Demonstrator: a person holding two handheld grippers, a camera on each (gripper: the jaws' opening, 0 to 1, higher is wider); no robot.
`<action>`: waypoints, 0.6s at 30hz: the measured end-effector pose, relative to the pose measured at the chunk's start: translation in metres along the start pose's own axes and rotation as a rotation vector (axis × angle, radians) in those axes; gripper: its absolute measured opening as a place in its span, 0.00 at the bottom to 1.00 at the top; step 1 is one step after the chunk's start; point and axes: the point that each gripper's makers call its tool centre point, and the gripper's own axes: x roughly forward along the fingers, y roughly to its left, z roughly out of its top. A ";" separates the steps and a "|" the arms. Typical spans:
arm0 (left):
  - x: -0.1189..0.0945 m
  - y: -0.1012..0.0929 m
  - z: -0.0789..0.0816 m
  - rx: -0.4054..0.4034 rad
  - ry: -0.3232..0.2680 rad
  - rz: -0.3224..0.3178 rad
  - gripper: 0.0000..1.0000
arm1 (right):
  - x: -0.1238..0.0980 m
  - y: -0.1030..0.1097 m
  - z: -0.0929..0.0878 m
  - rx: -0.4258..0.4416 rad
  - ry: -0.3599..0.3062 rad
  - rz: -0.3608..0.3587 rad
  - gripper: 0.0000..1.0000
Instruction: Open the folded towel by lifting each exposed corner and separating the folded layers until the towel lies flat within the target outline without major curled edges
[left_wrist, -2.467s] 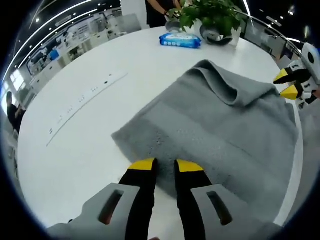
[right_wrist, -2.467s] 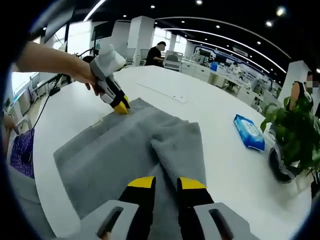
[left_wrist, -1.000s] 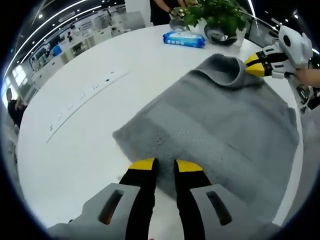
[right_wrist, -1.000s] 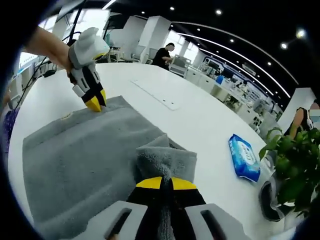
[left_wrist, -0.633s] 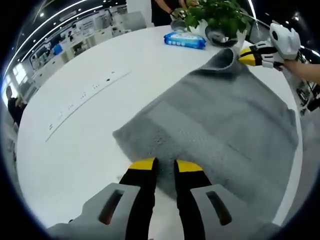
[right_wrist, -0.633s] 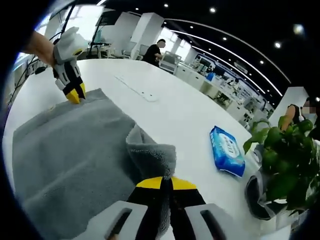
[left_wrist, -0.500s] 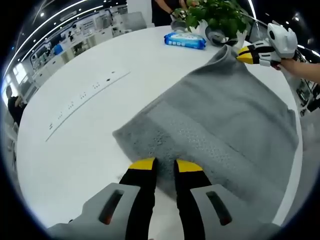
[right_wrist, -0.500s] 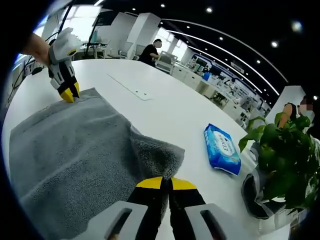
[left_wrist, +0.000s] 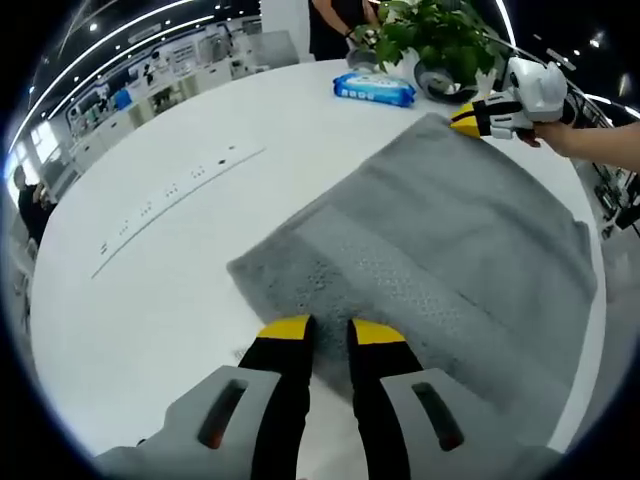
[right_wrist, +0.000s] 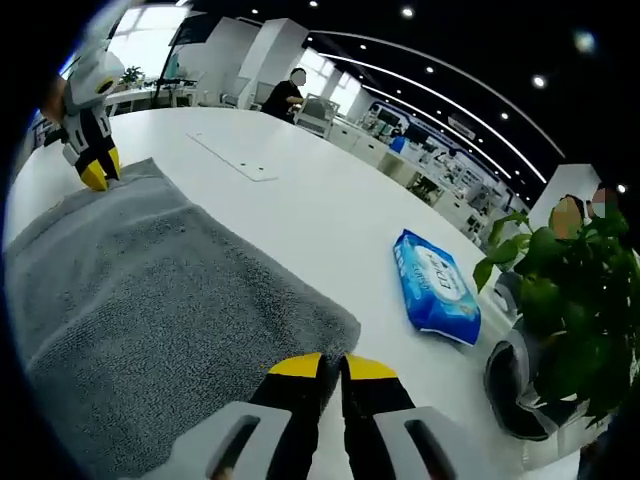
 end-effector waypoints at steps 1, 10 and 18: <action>0.000 0.000 0.000 0.000 0.000 0.000 0.13 | -0.001 -0.001 0.001 0.008 -0.005 0.000 0.05; -0.004 0.000 -0.001 0.000 -0.021 0.023 0.13 | -0.056 0.009 0.018 0.054 -0.055 0.040 0.08; -0.035 -0.018 0.018 -0.079 -0.146 0.030 0.11 | -0.110 0.062 0.001 0.098 -0.035 0.152 0.16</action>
